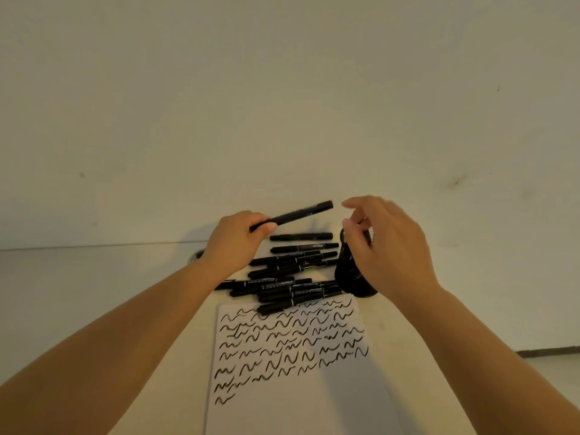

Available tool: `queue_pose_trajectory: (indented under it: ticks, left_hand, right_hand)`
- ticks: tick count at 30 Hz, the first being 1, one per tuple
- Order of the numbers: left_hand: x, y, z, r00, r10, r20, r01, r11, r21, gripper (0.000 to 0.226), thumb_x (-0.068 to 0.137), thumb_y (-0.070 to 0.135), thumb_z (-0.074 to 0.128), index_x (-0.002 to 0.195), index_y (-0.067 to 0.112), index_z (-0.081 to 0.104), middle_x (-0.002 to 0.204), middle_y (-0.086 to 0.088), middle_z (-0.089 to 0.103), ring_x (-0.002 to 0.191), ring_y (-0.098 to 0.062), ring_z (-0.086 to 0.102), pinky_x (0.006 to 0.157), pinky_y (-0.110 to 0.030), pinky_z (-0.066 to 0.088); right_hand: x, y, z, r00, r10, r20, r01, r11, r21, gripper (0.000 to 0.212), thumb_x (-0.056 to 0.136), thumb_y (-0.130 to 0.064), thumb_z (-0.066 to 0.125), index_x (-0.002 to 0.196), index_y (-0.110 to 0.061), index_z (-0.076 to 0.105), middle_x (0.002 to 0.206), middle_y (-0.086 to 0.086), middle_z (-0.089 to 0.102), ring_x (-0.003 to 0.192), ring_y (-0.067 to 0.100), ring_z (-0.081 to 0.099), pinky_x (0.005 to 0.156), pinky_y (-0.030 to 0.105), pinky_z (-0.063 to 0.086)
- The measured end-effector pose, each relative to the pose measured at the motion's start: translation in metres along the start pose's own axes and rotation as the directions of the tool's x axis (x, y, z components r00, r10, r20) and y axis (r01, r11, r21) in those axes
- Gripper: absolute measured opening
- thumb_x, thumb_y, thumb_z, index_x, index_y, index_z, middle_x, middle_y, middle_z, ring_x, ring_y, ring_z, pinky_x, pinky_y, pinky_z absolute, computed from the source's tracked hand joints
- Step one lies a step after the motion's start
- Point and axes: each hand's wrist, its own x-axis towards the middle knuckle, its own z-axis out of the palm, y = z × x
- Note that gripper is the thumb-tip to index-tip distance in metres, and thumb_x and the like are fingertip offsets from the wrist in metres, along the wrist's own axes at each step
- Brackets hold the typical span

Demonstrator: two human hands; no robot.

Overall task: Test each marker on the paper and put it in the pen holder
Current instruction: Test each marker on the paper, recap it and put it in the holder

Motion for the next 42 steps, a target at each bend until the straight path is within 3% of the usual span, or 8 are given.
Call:
queue_pose_trajectory:
  ticks: [4,10,17,23,28,31,37,42]
  left_hand:
    - [-0.055,0.020,-0.030,0.998,0.033,-0.048,-0.040,0.987,-0.154,0.018,0.089,0.038,0.045,0.086,0.036,0.063,0.067,0.012,0.057,0.056,-0.002,0.047,0.053,-0.016,0.033]
    - [-0.130,0.026,-0.048,0.992,0.063,0.112,-0.040,0.979,-0.200,0.019,0.088,0.039,0.049,0.072,0.042,0.060,0.064,0.019,0.060,0.057,0.003,0.052,0.052,-0.013,0.037]
    - [-0.177,0.013,-0.052,0.997,0.066,-0.034,-0.067,0.997,-0.033,0.013,0.081,0.042,0.060,0.089,0.033,0.065,0.078,0.015,0.065,0.072,0.000,0.058,0.070,-0.030,0.050]
    - [-0.210,0.018,-0.051,0.973,0.203,-0.110,-0.189,0.973,0.129,0.022,0.079,0.047,0.058,0.088,0.030,0.068,0.073,0.013,0.068,0.064,-0.006,0.060,0.054,-0.027,0.049]
    - [-0.225,0.019,-0.054,0.866,0.495,-0.075,-0.405,0.780,0.477,0.032,0.082,0.040,0.045,0.075,0.021,0.070,0.058,0.007,0.063,0.048,-0.014,0.057,0.040,-0.018,0.035]
    - [-0.234,0.022,-0.053,0.894,0.449,0.011,-0.389,0.762,0.517,0.037,0.085,0.040,0.041,0.071,0.020,0.068,0.055,0.007,0.061,0.044,-0.014,0.054,0.038,-0.019,0.033]
    - [-0.236,0.035,-0.052,0.968,0.031,0.249,-0.047,0.997,0.057,0.025,0.092,0.040,0.042,0.072,0.032,0.056,0.064,0.012,0.061,0.061,-0.010,0.058,0.059,-0.028,0.044]
    - [-0.231,0.032,-0.057,0.872,-0.021,0.488,0.231,0.899,-0.372,0.032,0.093,0.024,0.048,0.064,0.028,0.060,0.048,0.015,0.054,0.048,0.000,0.049,0.055,-0.013,0.039]
  right_hand:
    - [-0.030,-0.038,0.015,0.942,0.189,0.278,-0.270,0.918,0.290,0.020,0.088,-0.038,0.046,0.101,-0.032,0.060,0.073,-0.014,0.062,0.065,0.002,0.058,0.057,0.018,0.045]
    - [-0.065,-0.085,0.035,0.807,0.336,0.485,-0.590,0.433,0.682,0.019,0.089,-0.029,0.053,0.093,-0.016,0.066,0.060,-0.004,0.064,0.049,0.003,0.054,0.051,0.017,0.045]
    - [-0.104,-0.117,0.044,0.675,0.499,0.544,-0.690,0.166,0.704,0.023,0.089,-0.028,0.056,0.085,-0.008,0.066,0.057,-0.001,0.064,0.051,0.009,0.056,0.053,0.024,0.046]
    - [-0.129,-0.126,0.045,0.604,0.498,0.622,-0.729,0.029,0.684,0.022,0.087,-0.021,0.059,0.068,-0.010,0.056,0.044,0.002,0.050,0.039,0.012,0.043,0.037,0.023,0.032]
    - [-0.140,-0.128,0.043,0.502,0.430,0.750,-0.809,-0.074,0.583,0.020,0.086,-0.018,0.057,0.069,-0.009,0.053,0.042,0.002,0.047,0.033,0.011,0.039,0.031,0.018,0.027]
    - [-0.142,-0.124,0.041,0.479,0.399,0.782,-0.826,-0.096,0.555,0.026,0.086,-0.014,0.051,0.062,-0.006,0.049,0.039,0.006,0.045,0.030,0.013,0.035,0.029,0.020,0.025]
    - [-0.140,-0.119,0.036,0.567,0.351,0.745,-0.787,-0.037,0.616,0.033,0.083,-0.008,0.047,0.050,-0.004,0.048,0.034,0.007,0.035,0.028,0.014,0.023,0.033,0.018,0.019]
    - [-0.143,-0.115,0.036,0.697,0.210,0.686,-0.705,0.024,0.709,0.035,0.080,-0.002,0.046,0.046,-0.003,0.042,0.031,0.004,0.035,0.026,0.012,0.022,0.035,0.016,0.018]
